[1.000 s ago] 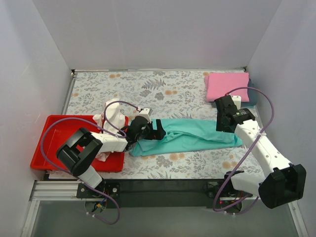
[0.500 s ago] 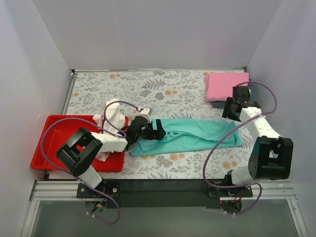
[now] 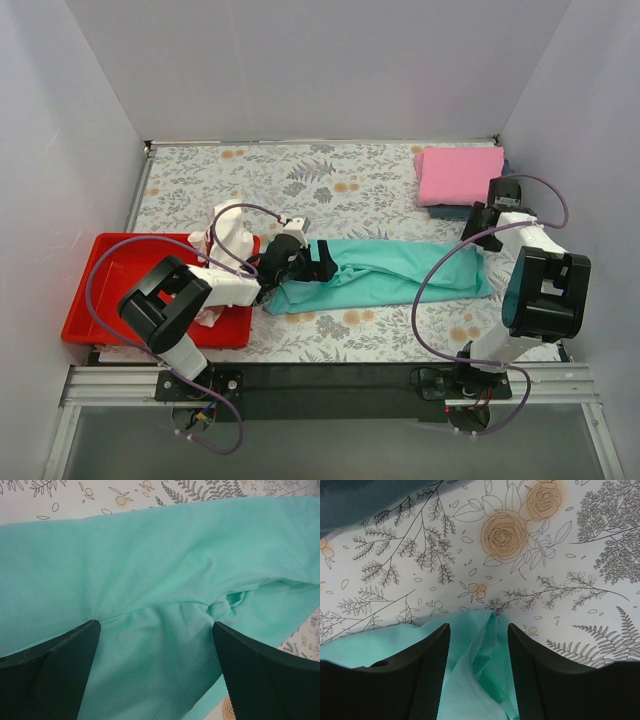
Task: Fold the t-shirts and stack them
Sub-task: Fold the tshirt
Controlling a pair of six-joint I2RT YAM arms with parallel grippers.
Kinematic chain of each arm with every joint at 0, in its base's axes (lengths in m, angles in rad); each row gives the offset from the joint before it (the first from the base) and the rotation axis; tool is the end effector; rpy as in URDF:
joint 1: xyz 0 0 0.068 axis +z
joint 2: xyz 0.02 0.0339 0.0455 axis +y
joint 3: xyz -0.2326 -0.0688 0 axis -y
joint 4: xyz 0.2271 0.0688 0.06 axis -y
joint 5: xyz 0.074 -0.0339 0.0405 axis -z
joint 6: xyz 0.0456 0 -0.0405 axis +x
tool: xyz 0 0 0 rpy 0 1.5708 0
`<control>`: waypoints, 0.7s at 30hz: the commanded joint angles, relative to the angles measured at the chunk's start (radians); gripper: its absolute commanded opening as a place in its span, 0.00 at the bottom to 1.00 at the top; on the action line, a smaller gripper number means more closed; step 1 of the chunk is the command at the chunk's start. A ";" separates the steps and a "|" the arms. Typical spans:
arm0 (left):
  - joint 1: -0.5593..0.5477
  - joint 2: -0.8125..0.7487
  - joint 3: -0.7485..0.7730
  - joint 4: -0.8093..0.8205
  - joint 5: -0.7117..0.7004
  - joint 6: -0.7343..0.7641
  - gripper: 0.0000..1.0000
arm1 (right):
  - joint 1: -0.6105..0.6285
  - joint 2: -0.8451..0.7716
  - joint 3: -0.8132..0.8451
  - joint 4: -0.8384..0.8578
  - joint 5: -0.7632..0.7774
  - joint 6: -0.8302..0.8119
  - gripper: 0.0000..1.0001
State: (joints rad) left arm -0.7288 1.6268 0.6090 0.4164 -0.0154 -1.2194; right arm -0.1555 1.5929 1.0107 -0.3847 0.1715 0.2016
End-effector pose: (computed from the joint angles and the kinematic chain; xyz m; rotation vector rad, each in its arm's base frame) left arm 0.2257 -0.2006 0.1163 -0.5892 2.3137 -1.0297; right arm 0.3103 -0.0565 0.1734 0.5155 2.4753 -0.1991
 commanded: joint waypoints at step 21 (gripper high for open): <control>0.057 0.051 -0.037 -0.238 -0.093 -0.035 0.89 | -0.058 -0.024 -0.006 0.010 0.137 -0.027 0.01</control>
State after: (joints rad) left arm -0.7010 1.6344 0.6182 0.4107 -0.0338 -1.2472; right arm -0.1963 1.5864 0.9833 -0.3836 0.2199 0.1795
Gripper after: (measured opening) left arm 0.889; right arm 0.018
